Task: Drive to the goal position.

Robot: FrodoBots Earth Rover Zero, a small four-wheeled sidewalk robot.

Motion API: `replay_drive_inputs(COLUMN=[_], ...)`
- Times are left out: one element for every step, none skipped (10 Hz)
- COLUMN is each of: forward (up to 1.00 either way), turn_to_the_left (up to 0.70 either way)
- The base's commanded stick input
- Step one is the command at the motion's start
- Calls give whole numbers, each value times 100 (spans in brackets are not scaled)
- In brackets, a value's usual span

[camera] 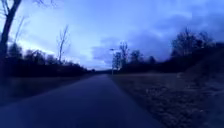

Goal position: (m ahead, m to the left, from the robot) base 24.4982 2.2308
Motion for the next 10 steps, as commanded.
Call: replay_drive_inputs(forward=[70,70,70,70,70,70,70,70,70,70], turn_to_the_left=[0,0,0,0,0,0,0,0,0,0])
